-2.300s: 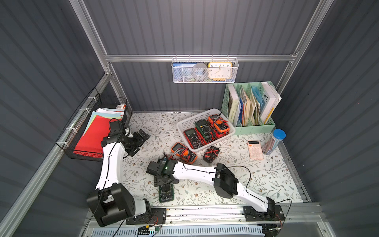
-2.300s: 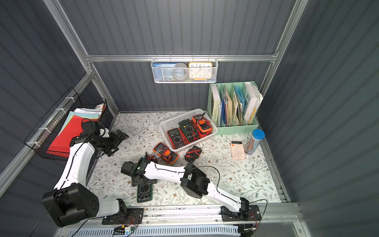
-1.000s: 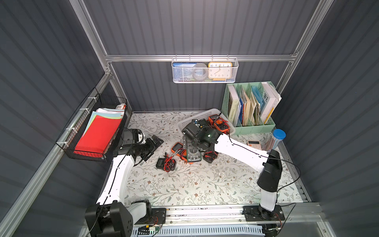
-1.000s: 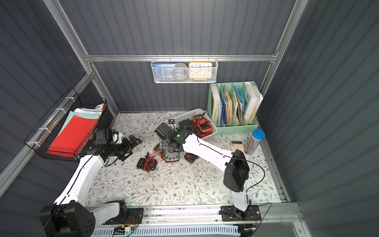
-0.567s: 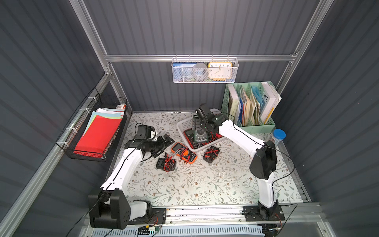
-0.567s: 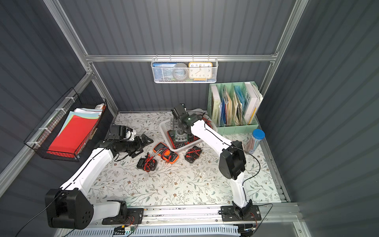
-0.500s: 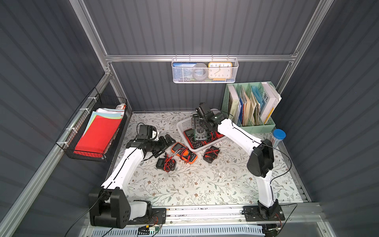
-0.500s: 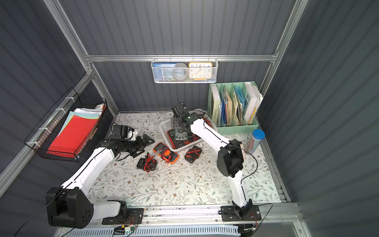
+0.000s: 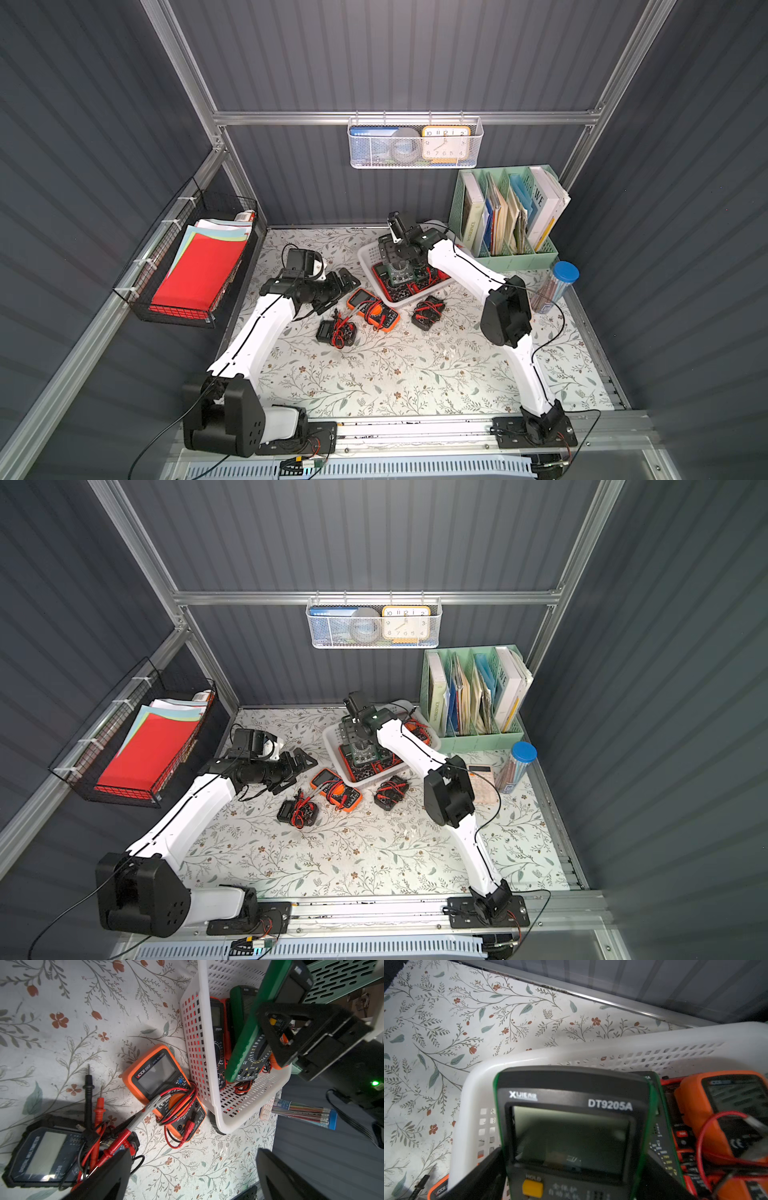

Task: Put the multimeter into the basket
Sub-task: Place the multimeter in the basket.

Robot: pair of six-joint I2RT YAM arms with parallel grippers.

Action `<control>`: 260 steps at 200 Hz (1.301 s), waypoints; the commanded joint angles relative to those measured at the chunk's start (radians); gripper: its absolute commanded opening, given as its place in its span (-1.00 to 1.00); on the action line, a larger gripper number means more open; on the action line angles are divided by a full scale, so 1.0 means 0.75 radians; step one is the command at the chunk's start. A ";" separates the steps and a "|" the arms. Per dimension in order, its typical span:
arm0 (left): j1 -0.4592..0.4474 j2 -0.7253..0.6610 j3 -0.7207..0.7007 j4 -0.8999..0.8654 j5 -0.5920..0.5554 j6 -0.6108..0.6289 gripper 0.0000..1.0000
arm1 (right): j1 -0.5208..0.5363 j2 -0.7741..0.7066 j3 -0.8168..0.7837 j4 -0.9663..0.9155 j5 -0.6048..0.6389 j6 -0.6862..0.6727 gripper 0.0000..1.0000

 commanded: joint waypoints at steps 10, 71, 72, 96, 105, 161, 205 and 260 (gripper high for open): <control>-0.007 0.008 0.019 -0.016 -0.015 0.023 0.99 | -0.003 -0.013 -0.081 0.058 -0.041 0.010 0.44; -0.010 0.006 0.016 -0.007 -0.014 0.012 0.98 | -0.001 -0.009 -0.189 0.080 -0.093 0.063 0.82; -0.011 0.006 0.016 -0.008 -0.014 0.011 0.99 | -0.001 -0.009 -0.189 0.080 -0.092 0.064 0.83; -0.014 0.000 0.011 -0.005 -0.018 0.011 0.98 | 0.003 -0.018 -0.162 0.064 -0.093 0.078 0.98; -0.014 -0.003 0.007 -0.004 -0.017 0.011 0.98 | 0.005 -0.028 -0.150 0.060 -0.095 0.080 0.98; -0.021 -0.020 -0.010 0.000 -0.029 0.008 0.99 | 0.011 -0.159 -0.180 0.056 -0.109 0.116 0.98; -0.019 -0.024 -0.022 -0.020 -0.091 0.029 0.98 | 0.092 -0.435 -0.467 0.206 -0.129 0.157 0.98; -0.019 -0.066 -0.051 -0.095 -0.202 0.030 0.99 | 0.269 -0.660 -0.901 0.382 -0.061 0.184 0.98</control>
